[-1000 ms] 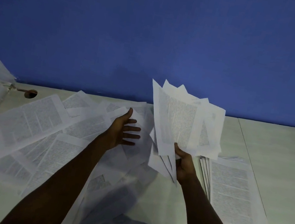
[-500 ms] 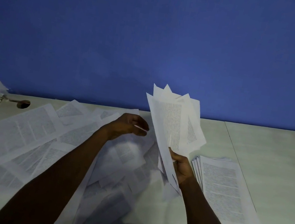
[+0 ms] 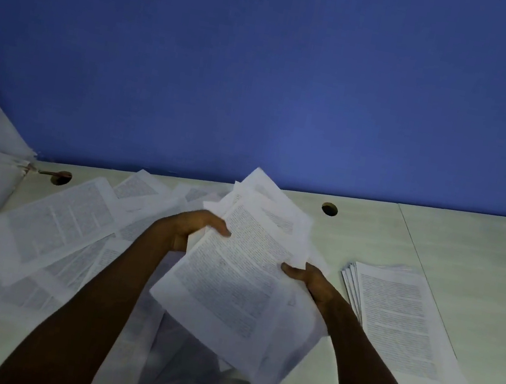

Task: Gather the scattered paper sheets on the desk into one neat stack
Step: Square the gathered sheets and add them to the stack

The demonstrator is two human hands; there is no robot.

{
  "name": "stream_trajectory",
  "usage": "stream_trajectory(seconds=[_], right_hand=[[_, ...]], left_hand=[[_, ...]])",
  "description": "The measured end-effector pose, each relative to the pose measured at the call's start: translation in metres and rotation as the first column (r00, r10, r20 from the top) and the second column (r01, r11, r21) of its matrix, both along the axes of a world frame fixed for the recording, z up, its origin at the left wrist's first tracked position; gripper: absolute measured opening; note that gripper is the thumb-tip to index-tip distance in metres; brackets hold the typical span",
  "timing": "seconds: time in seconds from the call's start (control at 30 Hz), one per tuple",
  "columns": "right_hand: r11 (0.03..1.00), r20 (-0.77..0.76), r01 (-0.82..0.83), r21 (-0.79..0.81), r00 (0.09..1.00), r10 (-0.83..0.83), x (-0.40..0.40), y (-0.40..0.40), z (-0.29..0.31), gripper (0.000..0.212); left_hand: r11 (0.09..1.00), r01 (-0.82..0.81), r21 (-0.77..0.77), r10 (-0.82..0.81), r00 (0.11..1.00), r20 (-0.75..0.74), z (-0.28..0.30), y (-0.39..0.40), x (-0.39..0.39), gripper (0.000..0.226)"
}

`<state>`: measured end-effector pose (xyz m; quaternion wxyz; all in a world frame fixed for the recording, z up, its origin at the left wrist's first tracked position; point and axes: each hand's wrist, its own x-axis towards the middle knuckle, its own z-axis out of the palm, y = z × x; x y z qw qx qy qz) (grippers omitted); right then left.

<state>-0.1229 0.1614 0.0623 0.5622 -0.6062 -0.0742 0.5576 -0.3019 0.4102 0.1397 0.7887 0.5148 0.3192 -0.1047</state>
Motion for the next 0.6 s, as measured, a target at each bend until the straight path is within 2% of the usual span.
stream_trajectory(seconds=[0.1,0.17,0.2,0.23,0.27,0.33,0.4,0.47,0.53,0.6], right_hand=[[0.981,0.251,0.128,-0.145,0.964,-0.089,-0.003,0.004,-0.010,0.032],[0.956,0.248,0.226,-0.186,0.953,-0.177,-0.010,0.004,-0.023,0.033],[0.946,0.224,0.250,-0.205,0.953,-0.204,-0.014,0.003,-0.030,0.046],[0.943,0.213,0.254,-0.216,0.955,-0.208,-0.019,0.002,-0.036,0.047],[0.948,0.238,0.227,-0.223,0.956,-0.173,-0.024,0.002,-0.041,0.046],[0.948,0.335,0.183,-0.260,0.938,-0.089,-0.034,0.000,-0.052,0.028],[0.911,0.493,0.263,-0.318,0.866,-0.078,-0.045,-0.002,-0.063,0.020],[0.844,0.589,0.403,-0.353,0.797,-0.135,-0.053,-0.004,-0.069,0.022],[0.810,0.586,0.468,-0.354,0.786,-0.197,-0.058,-0.008,-0.070,0.024],[0.824,0.571,0.432,-0.367,0.804,-0.166,-0.059,-0.011,-0.073,0.023]], left_hand=[[1.000,-0.017,0.005,0.017,1.000,-0.025,-0.038,0.008,-0.017,0.038],[0.985,-0.173,0.006,0.173,0.983,-0.064,-0.061,0.003,-0.027,0.043],[0.962,-0.271,0.043,0.274,0.958,-0.091,-0.071,-0.002,-0.031,0.045],[0.928,-0.364,0.085,0.372,0.919,-0.128,-0.082,-0.008,-0.035,0.048],[0.887,-0.443,0.128,0.459,0.874,-0.162,-0.092,-0.014,-0.040,0.051],[0.827,-0.540,0.158,0.562,0.798,-0.219,-0.115,-0.025,-0.053,0.056],[0.811,-0.573,0.120,0.582,0.767,-0.270,-0.137,-0.034,-0.067,0.055],[0.821,-0.556,0.133,0.567,0.763,-0.311,-0.150,-0.040,-0.079,0.050],[0.848,-0.485,0.214,0.531,0.778,-0.336,-0.152,-0.046,-0.086,0.043],[0.860,-0.436,0.265,0.506,0.799,-0.326,-0.155,-0.051,-0.091,0.038]])
